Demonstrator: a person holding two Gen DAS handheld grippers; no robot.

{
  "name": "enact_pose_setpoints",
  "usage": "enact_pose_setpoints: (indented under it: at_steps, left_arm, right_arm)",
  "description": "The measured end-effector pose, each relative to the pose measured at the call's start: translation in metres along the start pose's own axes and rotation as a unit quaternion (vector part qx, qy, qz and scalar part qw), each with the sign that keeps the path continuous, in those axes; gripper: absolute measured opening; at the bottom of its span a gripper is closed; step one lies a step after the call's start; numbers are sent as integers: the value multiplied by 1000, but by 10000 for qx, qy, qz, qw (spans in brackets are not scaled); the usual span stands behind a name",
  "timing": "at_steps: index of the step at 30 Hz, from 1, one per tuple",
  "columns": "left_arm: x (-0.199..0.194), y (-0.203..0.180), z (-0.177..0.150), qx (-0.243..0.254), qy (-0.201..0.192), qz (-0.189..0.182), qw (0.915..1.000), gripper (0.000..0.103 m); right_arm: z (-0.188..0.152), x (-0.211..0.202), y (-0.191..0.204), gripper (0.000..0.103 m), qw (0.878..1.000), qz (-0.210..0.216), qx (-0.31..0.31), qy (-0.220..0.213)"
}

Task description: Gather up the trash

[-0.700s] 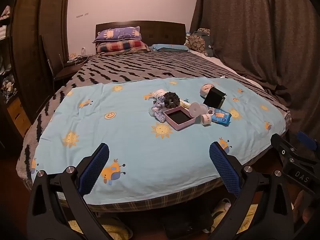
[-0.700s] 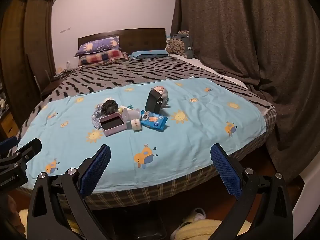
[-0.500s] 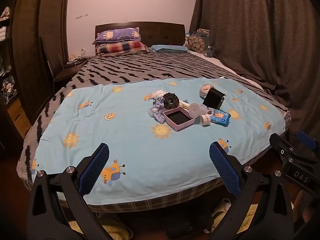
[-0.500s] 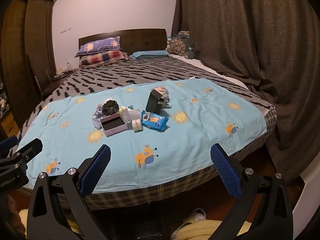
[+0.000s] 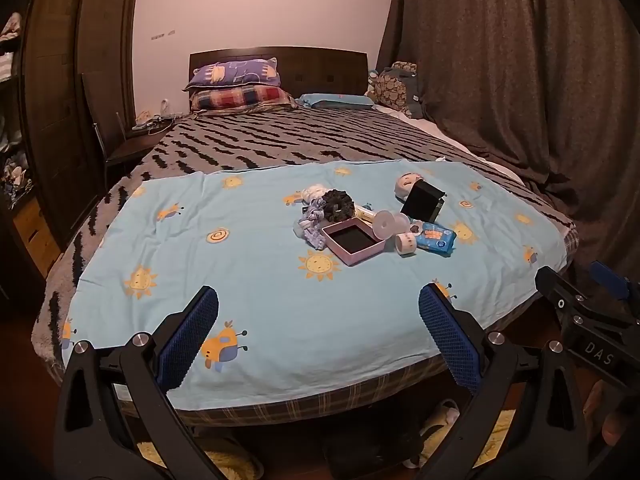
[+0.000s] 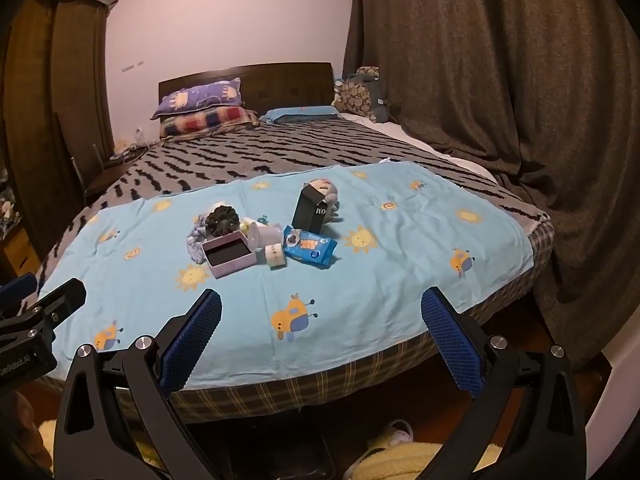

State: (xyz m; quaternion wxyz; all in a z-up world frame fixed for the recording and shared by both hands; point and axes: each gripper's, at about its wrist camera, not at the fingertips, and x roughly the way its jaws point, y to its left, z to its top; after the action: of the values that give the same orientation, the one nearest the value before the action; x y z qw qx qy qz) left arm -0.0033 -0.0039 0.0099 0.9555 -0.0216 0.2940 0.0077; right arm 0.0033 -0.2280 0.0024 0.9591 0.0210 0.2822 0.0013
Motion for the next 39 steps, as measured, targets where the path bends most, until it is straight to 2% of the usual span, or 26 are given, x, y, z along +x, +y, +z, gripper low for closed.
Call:
enact_pose_setpoints:
  at_steps: [9, 10, 20, 28, 29, 39]
  left_arm:
    - [2, -2, 8, -27, -1, -4, 10000, 95]
    - [-1, 0, 0, -4, -16, -5, 10000, 95]
    - [-3, -4, 4, -16, -37, -28, 10000, 95]
    - [0, -18, 15, -5, -47, -16, 10000, 95]
    - [-4, -4, 5, -16, -59, -38, 10000, 95]
    - [1, -13, 15, -7, -75, -53, 10000, 95]
  right_arm:
    - [0, -2, 0, 100, 10000, 25, -6, -22]
    - [0, -2, 1, 100, 10000, 31, -3, -22]
    - [-2, -2, 6, 100, 9999, 124, -79, -47]
    - [-3, -4, 4, 100, 9998, 148, -57, -113]
    - [-3, -4, 4, 100, 9998, 151, -57, -118]
    - [-3, -5, 4, 100, 9998, 159, -52, -125]
